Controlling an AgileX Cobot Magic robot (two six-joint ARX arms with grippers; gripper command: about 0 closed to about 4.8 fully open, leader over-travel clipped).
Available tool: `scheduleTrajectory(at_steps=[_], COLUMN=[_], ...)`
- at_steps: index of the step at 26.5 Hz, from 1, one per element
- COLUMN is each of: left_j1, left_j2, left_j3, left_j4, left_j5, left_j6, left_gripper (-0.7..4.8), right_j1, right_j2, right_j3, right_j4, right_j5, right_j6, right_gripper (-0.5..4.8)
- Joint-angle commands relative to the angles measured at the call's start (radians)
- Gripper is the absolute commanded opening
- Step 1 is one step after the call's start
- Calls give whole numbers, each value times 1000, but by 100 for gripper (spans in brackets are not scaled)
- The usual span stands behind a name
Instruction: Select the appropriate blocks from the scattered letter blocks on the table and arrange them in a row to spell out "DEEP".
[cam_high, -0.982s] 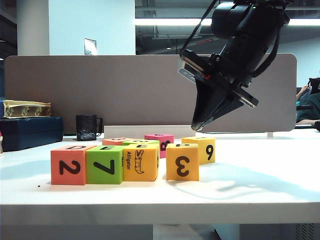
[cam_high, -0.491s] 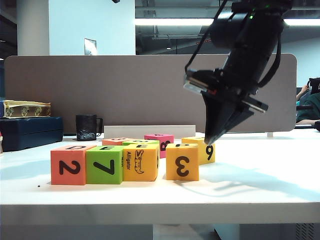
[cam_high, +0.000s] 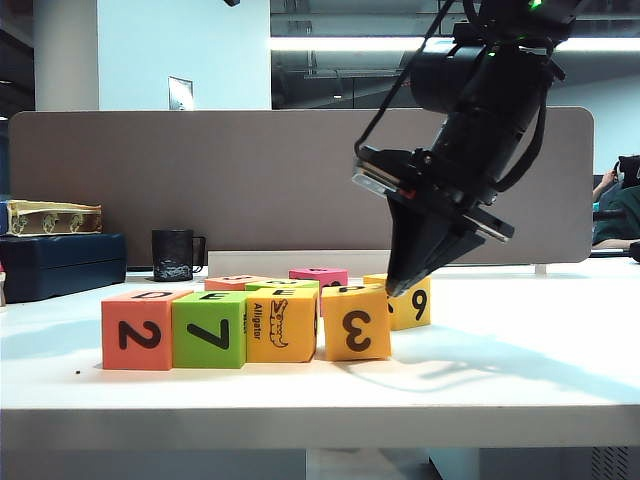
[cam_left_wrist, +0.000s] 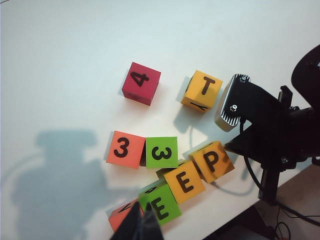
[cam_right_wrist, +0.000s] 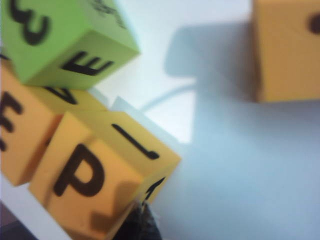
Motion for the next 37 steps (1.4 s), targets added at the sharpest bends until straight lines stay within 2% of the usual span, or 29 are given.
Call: scheduleTrajectory(at_steps=[1,21,24,26,30,37], left_j1=[0,0,0,0,4,6], left_j2=[-4,-4,-4,-4,-4,18], left_j3=[2,2,2,2,2,1], left_j4=[-8,-8,-7,-7,-7,-7], left_j5=[0,-2,-22,-61,-72,-121], left_j6=[7,8,23,26,27,45], left_gripper=[-6,-6,-6,-6,-6,-6], right_j1=[8,6,6,6,6,7], right_j2=[-4,-4,-4,-4,-4,-5], right_j3=[3,6,73,179,291,450], right_j4=[18,13,-76,-196,-322,-485], right_j5=[-24,21,28,25,25,25], right_j6=[-3,-3,-3,-3,-3,-3], right_gripper=[-6,-5,-6,-6,-6,-6])
